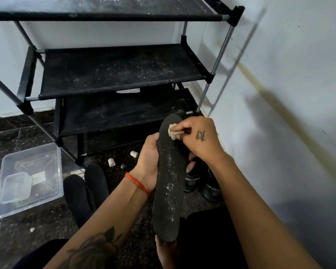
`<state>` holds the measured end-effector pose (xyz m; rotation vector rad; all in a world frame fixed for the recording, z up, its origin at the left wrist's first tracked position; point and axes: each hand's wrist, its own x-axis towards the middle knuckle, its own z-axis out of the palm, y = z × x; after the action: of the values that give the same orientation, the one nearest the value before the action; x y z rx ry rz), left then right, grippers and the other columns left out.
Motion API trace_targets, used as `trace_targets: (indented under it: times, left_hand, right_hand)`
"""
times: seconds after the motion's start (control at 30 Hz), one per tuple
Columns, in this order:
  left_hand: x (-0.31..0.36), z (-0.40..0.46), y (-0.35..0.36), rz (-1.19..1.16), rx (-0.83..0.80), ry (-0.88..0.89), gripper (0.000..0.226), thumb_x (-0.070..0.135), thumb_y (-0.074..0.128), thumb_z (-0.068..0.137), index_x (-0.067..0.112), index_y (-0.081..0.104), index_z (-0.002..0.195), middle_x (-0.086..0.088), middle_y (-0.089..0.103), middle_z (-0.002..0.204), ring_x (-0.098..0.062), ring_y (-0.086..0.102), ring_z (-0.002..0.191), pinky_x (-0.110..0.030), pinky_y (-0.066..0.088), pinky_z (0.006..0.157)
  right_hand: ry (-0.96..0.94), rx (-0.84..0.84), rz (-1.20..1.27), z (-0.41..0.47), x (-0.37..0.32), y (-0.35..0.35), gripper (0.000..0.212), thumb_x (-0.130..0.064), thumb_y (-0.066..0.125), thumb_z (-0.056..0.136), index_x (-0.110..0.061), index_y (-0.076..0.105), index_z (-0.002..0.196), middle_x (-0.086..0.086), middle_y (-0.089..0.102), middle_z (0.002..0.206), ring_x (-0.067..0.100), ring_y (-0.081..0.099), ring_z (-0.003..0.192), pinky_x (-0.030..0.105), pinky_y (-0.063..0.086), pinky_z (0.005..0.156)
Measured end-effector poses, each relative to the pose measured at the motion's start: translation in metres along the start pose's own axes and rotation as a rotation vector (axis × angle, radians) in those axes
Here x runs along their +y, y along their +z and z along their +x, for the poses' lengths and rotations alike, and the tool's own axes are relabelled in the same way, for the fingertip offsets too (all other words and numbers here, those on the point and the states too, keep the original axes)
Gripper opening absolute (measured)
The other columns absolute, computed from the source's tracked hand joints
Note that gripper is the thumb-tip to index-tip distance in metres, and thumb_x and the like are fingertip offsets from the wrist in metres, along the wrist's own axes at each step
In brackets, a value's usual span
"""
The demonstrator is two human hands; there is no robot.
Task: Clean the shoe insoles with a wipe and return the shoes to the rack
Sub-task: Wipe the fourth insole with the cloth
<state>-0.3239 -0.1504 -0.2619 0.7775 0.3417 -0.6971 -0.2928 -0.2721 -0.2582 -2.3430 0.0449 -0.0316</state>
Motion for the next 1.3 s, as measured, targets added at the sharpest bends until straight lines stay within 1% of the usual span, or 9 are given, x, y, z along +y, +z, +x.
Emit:
trace_targets:
  times: [0.13,0.23,0.3,0.4,0.67,0.87,1.0,1.17,1.3]
  left_hand:
    - [0.002,0.0,-0.001,-0.006,0.002,-0.017,0.051,0.037,0.024,0.099,0.004,0.061,0.087,-0.01,0.068,0.062,-0.02,0.066,0.049,-0.027,0.055,0.045]
    - [0.002,-0.001,0.002,-0.02,0.0,-0.01,0.051,0.036,0.024,0.1,0.004,0.061,0.085,-0.009,0.068,0.06,-0.021,0.066,0.048,-0.028,0.054,0.043]
    - [0.002,-0.001,0.005,-0.024,-0.015,-0.005,0.05,0.035,0.024,0.1,0.004,0.06,0.084,-0.009,0.067,0.059,-0.02,0.066,0.047,-0.028,0.054,0.042]
    - [-0.001,-0.002,0.004,-0.008,-0.039,-0.013,0.047,0.034,0.026,0.099,0.004,0.058,0.082,-0.009,0.065,0.059,-0.02,0.065,0.048,-0.029,0.055,0.045]
    - [0.002,0.002,-0.002,-0.012,-0.032,-0.015,0.049,0.036,0.026,0.099,0.006,0.062,0.089,-0.01,0.068,0.066,-0.02,0.067,0.054,-0.031,0.056,0.051]
    - [0.002,0.008,-0.008,-0.044,-0.047,-0.014,0.048,0.04,0.03,0.098,0.007,0.065,0.097,-0.011,0.071,0.082,-0.027,0.071,0.069,-0.038,0.056,0.062]
    - [0.0,0.01,-0.011,-0.002,-0.081,-0.027,0.049,0.042,0.031,0.096,0.007,0.066,0.096,-0.011,0.069,0.086,-0.025,0.069,0.071,-0.039,0.055,0.067]
    - [0.003,0.012,-0.016,0.01,-0.084,-0.026,0.047,0.043,0.033,0.095,0.009,0.065,0.091,-0.01,0.064,0.082,-0.022,0.064,0.072,-0.04,0.051,0.07]
    - [0.006,0.015,-0.019,0.0,-0.049,-0.027,0.048,0.044,0.031,0.094,0.01,0.064,0.1,-0.012,0.064,0.093,-0.025,0.067,0.076,-0.042,0.048,0.075]
  right_hand:
    - [0.02,-0.182,-0.021,-0.002,0.003,-0.018,0.028,0.008,0.064,0.074,-0.016,0.077,0.079,-0.005,0.072,0.086,0.005,0.064,0.061,0.012,0.053,0.057]
    - [-0.033,0.22,-0.049,0.001,0.007,-0.023,0.027,0.005,0.064,0.073,-0.017,0.076,0.083,-0.007,0.07,0.08,-0.001,0.056,0.064,-0.002,0.038,0.064]
    - [-0.026,0.329,-0.001,0.003,0.007,-0.017,0.026,0.0,0.067,0.076,-0.02,0.074,0.09,-0.007,0.07,0.085,0.003,0.059,0.074,-0.002,0.038,0.069]
    - [0.018,0.21,-0.009,0.004,0.008,-0.002,0.028,-0.002,0.068,0.078,-0.02,0.072,0.099,-0.004,0.07,0.092,0.007,0.061,0.081,0.007,0.043,0.076]
    - [-0.05,-0.265,0.039,-0.001,0.002,-0.015,0.031,0.004,0.067,0.075,-0.024,0.076,0.083,-0.007,0.07,0.092,0.009,0.066,0.076,0.015,0.053,0.057]
    - [-0.087,0.317,-0.047,0.004,0.012,-0.016,0.026,0.003,0.065,0.075,-0.017,0.075,0.088,-0.007,0.066,0.089,0.006,0.057,0.081,-0.001,0.036,0.072]
    - [0.015,0.222,-0.047,0.008,0.011,0.003,0.025,-0.003,0.066,0.08,-0.019,0.073,0.097,0.0,0.069,0.1,0.012,0.063,0.09,0.017,0.046,0.084]
    - [-0.106,0.073,0.059,0.004,-0.001,0.005,0.021,-0.006,0.072,0.077,-0.018,0.075,0.094,-0.003,0.069,0.096,0.006,0.062,0.085,0.014,0.048,0.083]
    - [-0.116,-0.225,0.056,0.002,0.002,-0.013,0.018,-0.002,0.073,0.075,-0.018,0.076,0.084,-0.012,0.066,0.082,-0.004,0.06,0.073,0.003,0.045,0.062]
